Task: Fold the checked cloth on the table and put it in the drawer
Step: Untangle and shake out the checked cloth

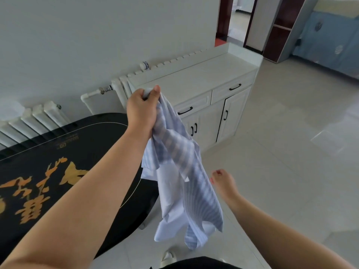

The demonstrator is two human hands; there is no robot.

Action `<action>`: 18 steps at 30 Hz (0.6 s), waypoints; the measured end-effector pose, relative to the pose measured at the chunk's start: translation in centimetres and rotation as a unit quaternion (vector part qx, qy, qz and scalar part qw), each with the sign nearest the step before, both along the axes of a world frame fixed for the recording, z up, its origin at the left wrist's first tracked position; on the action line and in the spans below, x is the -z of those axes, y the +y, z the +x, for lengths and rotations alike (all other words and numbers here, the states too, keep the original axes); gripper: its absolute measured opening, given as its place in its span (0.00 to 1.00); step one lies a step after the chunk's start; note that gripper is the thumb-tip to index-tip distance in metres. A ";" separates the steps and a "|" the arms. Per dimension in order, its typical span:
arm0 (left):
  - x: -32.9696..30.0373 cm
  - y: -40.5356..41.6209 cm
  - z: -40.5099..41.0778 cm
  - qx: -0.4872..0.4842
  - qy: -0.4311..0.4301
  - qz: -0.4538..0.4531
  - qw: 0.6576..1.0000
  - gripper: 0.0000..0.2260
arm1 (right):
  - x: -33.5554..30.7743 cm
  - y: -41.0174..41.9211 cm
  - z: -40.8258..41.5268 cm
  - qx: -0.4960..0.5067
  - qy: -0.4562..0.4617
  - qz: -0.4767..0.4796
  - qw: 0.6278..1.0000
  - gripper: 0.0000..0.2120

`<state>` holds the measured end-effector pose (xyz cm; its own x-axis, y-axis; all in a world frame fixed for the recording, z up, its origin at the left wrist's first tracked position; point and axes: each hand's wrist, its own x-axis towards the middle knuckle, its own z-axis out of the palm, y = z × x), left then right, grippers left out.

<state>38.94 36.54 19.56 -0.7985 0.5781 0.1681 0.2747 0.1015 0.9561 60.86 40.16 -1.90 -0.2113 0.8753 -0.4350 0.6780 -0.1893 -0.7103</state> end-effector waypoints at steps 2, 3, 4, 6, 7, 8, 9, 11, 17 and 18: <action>-0.3 0.1 0.7 0.009 -0.005 0.006 1.000 0.16 | -0.6 -2.4 -2.0 -0.071 0.020 -0.027 0.997 0.19; -0.5 0.2 0.9 0.012 -0.010 0.011 1.000 0.17 | -0.6 -3.6 -2.9 -0.104 0.032 -0.044 0.993 0.20; -0.8 0.2 1.1 0.013 -0.016 0.016 1.000 0.18 | -0.4 -4.7 -3.7 -0.121 0.047 -0.066 0.989 0.20; -1.4 0.1 1.2 0.016 -0.024 0.027 0.999 0.19 | 0.8 -6.0 -4.9 -0.112 0.063 -0.124 0.984 0.23; -1.7 0.1 1.2 0.019 -0.031 0.032 0.999 0.19 | 1.3 -6.3 -5.3 -0.103 0.055 -0.143 0.983 0.28; -2.0 0.1 1.1 0.021 -0.041 0.038 0.998 0.18 | 1.7 -6.5 -5.6 -0.093 0.037 -0.157 0.982 0.32; -2.2 0.0 1.1 0.023 -0.054 0.047 0.997 0.16 | 2.0 -6.7 -5.9 -0.084 0.024 -0.163 0.983 0.32; -2.8 0.0 1.0 0.034 -0.087 0.059 0.994 0.14 | 2.6 -6.7 -6.4 -0.047 0.015 -0.161 0.986 0.23; -3.6 -0.3 -0.8 0.025 -0.106 0.043 0.993 0.15 | 2.9 -4.8 -5.0 0.080 0.034 -0.068 0.994 0.18; -3.4 -0.5 -1.7 0.021 -0.092 0.028 0.995 0.14 | 2.6 -4.3 -4.4 0.095 0.052 -0.062 0.992 0.17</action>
